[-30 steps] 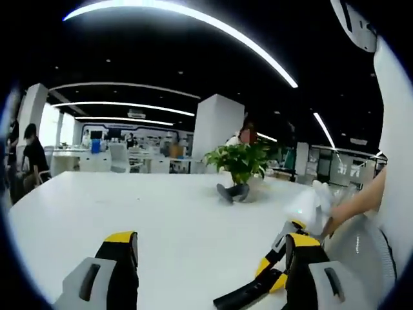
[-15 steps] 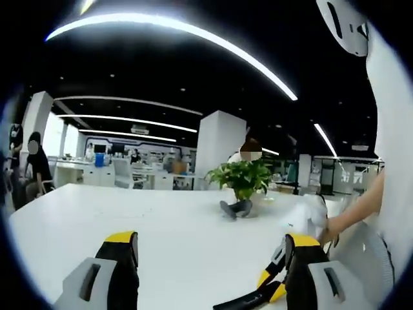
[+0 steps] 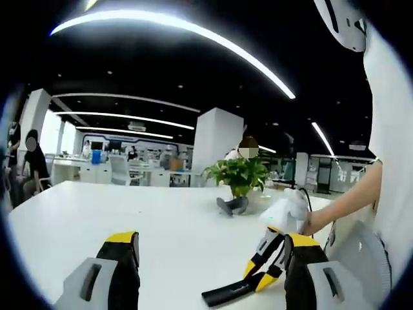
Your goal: Press the specified remote control buttons in sequence, fully releasing each button before pressing the next.
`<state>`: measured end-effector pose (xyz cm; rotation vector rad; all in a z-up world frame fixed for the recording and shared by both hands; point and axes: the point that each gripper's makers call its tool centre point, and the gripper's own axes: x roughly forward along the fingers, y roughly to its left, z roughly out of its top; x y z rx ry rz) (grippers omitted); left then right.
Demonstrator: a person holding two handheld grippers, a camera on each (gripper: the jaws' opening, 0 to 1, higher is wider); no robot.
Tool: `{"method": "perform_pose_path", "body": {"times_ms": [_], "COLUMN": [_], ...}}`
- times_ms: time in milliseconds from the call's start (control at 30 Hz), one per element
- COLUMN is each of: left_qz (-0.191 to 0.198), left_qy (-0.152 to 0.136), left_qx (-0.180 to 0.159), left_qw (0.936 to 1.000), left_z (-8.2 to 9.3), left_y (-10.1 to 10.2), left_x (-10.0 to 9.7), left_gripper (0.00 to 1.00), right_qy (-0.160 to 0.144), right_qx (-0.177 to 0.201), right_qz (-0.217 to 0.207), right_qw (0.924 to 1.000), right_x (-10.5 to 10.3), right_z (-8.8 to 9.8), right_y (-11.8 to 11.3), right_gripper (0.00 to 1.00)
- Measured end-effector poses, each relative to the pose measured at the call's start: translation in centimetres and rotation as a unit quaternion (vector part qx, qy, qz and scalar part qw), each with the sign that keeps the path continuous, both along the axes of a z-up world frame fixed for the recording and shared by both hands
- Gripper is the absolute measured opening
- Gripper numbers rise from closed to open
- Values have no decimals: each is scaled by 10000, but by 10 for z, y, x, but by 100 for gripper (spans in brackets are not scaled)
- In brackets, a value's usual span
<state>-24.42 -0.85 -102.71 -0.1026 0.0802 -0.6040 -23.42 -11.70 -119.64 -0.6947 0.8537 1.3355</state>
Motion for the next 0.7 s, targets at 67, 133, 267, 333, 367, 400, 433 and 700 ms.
{"method": "perform_pose_path", "body": {"times_ms": [67, 133, 267, 333, 367, 400, 433, 700], "left_qz": [1, -1, -32, -66, -59, -40, -30, -34], "left_qy": [26, 37, 133, 137, 143, 176, 227, 274], "left_qx": [-23, -31, -29, -113, -110, -86, -76, -149], "left_qw": [10000, 10000, 9999, 9998, 9998, 9998, 9997, 9995], "left_z": [0, 0, -3, -2, -2, -4, -6, -6], "left_y": [0, 0, -1, -2, -2, -1, -1, 0], "left_x": [0, 0, 0, -1, -1, 0, 0, 0], "left_gripper": [97, 97, 97, 97, 97, 97, 97, 97], "right_qy": [-3, -1, 46, 12, -19, -4, 28, 42], "right_qx": [-23, -38, -33, -49, -61, -50, -26, -164], "right_qz": [2, -12, -54, -37, -37, -107, -159, -64], "right_qw": [10000, 10000, 10000, 10000, 10000, 9999, 9999, 9998], "right_x": [6, 13, 23, 30, 34, 40, 43, 63], "right_z": [0, -1, -1, -1, -1, -1, -1, -1], "right_y": [0, -1, -1, -2, -3, -4, -4, -5], "right_gripper": [20, 20, 20, 21, 21, 21, 21, 21]}}
